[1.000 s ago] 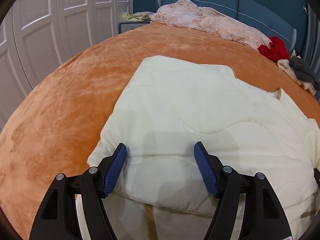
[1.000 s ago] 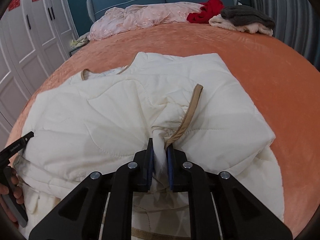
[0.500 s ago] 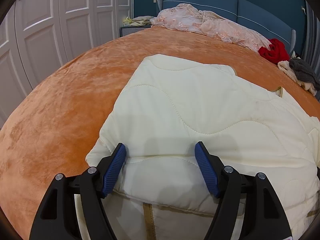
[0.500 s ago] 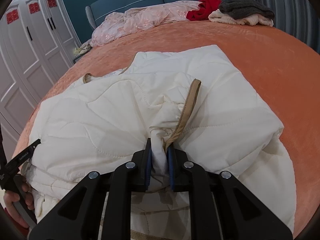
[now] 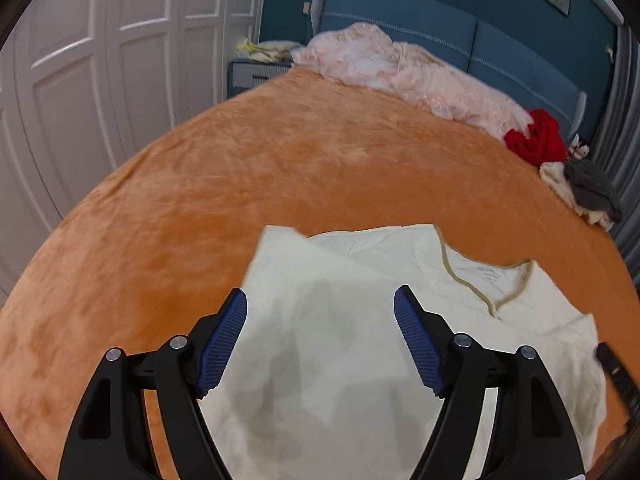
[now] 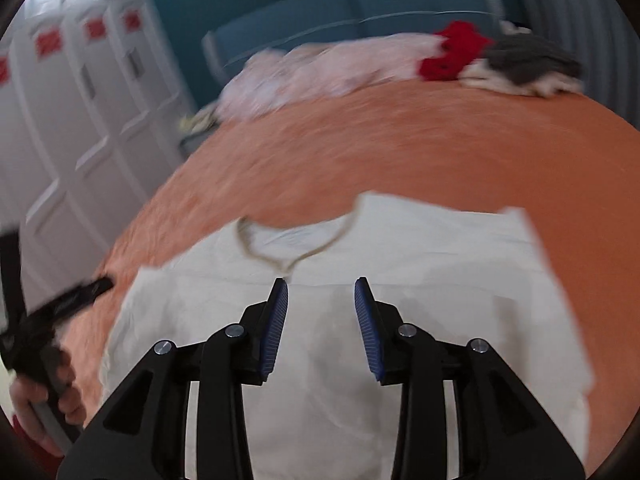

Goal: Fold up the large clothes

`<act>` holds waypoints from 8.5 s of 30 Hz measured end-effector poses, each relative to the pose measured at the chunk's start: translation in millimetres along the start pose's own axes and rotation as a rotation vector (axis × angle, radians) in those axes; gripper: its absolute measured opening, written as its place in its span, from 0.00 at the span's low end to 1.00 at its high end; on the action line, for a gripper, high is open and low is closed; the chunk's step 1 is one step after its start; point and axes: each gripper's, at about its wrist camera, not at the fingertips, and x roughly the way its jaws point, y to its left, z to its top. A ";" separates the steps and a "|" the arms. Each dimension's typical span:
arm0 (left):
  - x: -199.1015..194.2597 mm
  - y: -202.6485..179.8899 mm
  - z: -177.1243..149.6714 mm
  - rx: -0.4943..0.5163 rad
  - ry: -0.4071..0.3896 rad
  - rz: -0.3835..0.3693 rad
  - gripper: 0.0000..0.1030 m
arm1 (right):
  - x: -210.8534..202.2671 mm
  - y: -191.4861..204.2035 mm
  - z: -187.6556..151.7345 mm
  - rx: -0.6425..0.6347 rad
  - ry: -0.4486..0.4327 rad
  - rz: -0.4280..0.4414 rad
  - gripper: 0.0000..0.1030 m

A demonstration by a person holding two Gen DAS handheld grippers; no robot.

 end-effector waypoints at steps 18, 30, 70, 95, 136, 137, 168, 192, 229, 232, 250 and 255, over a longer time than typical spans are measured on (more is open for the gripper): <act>74.6 -8.1 -48.4 0.059 0.015 0.114 0.80 | 69.1 2.7 -43.5 -0.049 0.074 0.005 0.32; 76.6 -9.4 -49.6 0.067 0.010 0.128 0.82 | 68.7 -0.7 -44.5 -0.031 0.066 0.022 0.32; 123.8 31.3 -5.9 -0.073 0.049 0.074 0.86 | 198.5 70.3 19.9 0.029 0.187 0.150 0.02; 118.9 -232.8 -12.1 0.272 0.197 -0.275 0.84 | 92.0 -164.0 17.8 0.353 0.041 -0.050 0.39; 129.0 -112.0 -26.6 0.308 0.077 0.023 0.81 | 134.2 -14.0 -6.5 -0.136 0.202 -0.035 0.00; 129.4 -111.7 -26.9 0.305 0.072 0.024 0.82 | 134.7 -13.0 -6.5 -0.137 0.194 -0.042 0.00; -132.6 141.3 -199.9 -0.220 0.339 -0.194 0.84 | -229.9 -157.9 -255.2 0.387 0.272 0.028 0.74; -361.2 165.9 -328.1 0.095 0.514 -0.175 0.07 | -425.1 -94.8 -323.8 0.001 0.594 0.046 0.10; -242.4 117.9 -149.1 -0.051 0.127 -0.141 0.26 | -323.5 -122.2 -121.7 0.370 -0.085 0.117 0.47; -269.1 132.8 -139.6 -0.050 -0.067 -0.033 0.70 | -328.8 -120.6 -118.5 0.323 -0.116 0.091 0.52; -150.2 118.5 -163.7 -0.051 0.280 -0.116 0.58 | -219.3 -125.1 -137.4 0.132 0.120 -0.105 0.64; -156.9 107.7 -154.3 -0.019 0.238 -0.128 0.12 | -201.4 -125.1 -136.7 0.136 0.179 -0.069 0.07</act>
